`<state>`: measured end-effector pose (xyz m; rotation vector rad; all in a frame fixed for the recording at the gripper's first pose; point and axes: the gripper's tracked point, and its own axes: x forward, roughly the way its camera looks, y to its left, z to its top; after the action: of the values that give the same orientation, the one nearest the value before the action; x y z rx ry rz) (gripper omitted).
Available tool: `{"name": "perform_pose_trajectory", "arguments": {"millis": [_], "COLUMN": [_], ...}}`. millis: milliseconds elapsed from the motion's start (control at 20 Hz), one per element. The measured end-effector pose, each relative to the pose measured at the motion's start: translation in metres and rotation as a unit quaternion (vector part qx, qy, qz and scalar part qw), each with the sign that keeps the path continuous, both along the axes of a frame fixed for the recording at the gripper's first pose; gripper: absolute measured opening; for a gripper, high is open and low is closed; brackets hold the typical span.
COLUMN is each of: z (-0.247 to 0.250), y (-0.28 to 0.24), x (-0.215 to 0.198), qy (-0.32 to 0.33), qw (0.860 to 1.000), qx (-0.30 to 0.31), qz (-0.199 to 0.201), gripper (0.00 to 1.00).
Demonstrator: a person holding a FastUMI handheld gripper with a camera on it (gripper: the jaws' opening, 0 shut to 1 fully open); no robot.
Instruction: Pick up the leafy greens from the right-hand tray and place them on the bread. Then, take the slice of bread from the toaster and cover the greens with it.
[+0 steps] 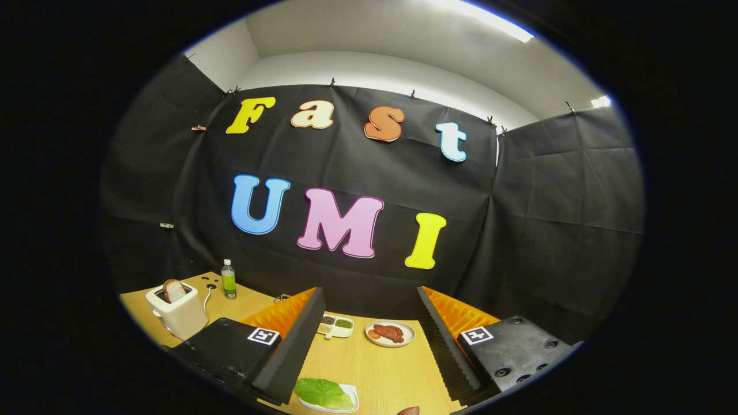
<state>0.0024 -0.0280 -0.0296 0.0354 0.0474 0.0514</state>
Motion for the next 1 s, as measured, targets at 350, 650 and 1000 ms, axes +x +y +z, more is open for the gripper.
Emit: {"name": "perform_pose_trajectory", "arguments": {"millis": [350,650,1000], "z": [-0.094,-0.226,-0.352], "y": [0.023,0.053,0.086], "x": [0.006,-0.004,-0.024], "qy": [0.124,0.254,0.364], "qw": [0.989,0.954,0.892], "qx": [-0.001,-0.021,-0.073], "qz": [0.075,0.159,0.260], "gripper": [0.98,0.98,0.95]}}
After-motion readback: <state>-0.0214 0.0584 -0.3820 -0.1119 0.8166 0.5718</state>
